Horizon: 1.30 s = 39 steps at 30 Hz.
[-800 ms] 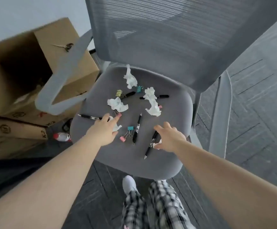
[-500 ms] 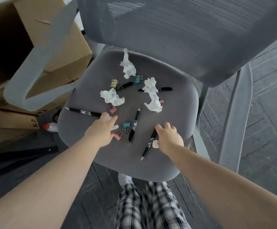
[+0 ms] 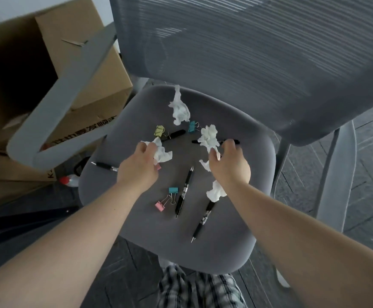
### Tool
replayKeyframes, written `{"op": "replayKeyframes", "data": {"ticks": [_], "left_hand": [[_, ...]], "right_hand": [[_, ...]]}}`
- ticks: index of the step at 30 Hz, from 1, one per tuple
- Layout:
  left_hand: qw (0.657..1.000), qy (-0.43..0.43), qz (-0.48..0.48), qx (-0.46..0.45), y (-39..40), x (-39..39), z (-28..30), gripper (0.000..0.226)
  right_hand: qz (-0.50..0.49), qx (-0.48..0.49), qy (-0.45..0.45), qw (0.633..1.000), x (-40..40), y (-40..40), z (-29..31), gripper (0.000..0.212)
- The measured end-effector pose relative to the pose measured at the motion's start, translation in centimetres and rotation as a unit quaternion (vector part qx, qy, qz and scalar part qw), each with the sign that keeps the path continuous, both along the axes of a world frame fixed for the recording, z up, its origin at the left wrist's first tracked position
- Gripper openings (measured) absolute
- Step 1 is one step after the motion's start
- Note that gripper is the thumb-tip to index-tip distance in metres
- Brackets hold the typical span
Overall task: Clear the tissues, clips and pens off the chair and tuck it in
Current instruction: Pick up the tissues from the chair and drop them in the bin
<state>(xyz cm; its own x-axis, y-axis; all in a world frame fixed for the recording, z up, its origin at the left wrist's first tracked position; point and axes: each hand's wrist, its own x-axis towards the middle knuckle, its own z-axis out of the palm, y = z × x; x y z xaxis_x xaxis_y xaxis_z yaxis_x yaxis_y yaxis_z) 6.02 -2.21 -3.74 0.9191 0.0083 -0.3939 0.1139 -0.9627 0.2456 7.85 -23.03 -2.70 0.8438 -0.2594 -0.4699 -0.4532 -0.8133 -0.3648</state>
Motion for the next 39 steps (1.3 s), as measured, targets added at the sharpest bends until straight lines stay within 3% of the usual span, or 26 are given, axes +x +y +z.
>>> {"op": "replayKeyframes", "data": {"ticks": [2, 5, 8, 13, 17, 23, 27, 30, 32, 35, 39], "left_hand": [[1.0, -0.007, 0.004, 0.002, -0.1, 1.1, -0.6, 0.05], [1.0, -0.013, -0.012, 0.003, -0.4, 2.1, -1.4, 0.053], [0.999, 0.01, -0.038, 0.022, -0.5, 2.4, -2.3, 0.053], [0.997, 0.034, -0.055, 0.048, -0.1, 2.4, -3.7, 0.026], [0.999, -0.007, -0.052, 0.015, -0.1, 2.8, -2.8, 0.024], [1.0, -0.015, -0.023, 0.002, -0.7, 5.5, -0.6, 0.016], [0.999, -0.021, -0.026, -0.007, -1.1, 7.4, -0.6, 0.023], [0.999, -0.042, -0.032, -0.01, -1.6, 9.0, -0.9, 0.047], [0.998, -0.048, -0.034, -0.007, -2.0, 10.2, -1.4, 0.057], [0.998, -0.03, -0.05, 0.016, -2.6, 12.2, -2.6, 0.067], [0.997, 0.009, -0.065, 0.041, -3.5, 14.5, -4.0, 0.07]], "right_hand": [[0.026, -0.036, 0.032, 0.998, 0.6, 0.0, -0.7, 0.048], [0.032, -0.069, 0.074, 0.994, 0.6, -0.1, -2.3, 0.059], [0.035, -0.083, 0.103, 0.991, 0.3, -0.2, -3.4, 0.049], [0.067, -0.056, 0.066, 0.994, 0.2, -0.4, -3.5, 0.015], [0.16, -0.062, 0.018, 0.985, 0.0, -1.2, -2.9, 0.016], [0.242, -0.117, 0.028, 0.963, 0.6, -2.6, -2.8, 0.018], [0.202, -0.043, -0.045, 0.977, 1.3, -2.6, -1.8, 0.022], [0.137, 0.007, -0.055, 0.989, 3.6, -2.5, -1.5, 0.029], [0.103, 0.015, -0.059, 0.993, 5.2, -2.2, -1.6, 0.028], [0.075, 0.006, -0.089, 0.993, 7.2, -1.7, -2.3, 0.007], [0.056, -0.003, -0.044, 0.997, 8.9, -0.8, -3.4, 0.019]]}}
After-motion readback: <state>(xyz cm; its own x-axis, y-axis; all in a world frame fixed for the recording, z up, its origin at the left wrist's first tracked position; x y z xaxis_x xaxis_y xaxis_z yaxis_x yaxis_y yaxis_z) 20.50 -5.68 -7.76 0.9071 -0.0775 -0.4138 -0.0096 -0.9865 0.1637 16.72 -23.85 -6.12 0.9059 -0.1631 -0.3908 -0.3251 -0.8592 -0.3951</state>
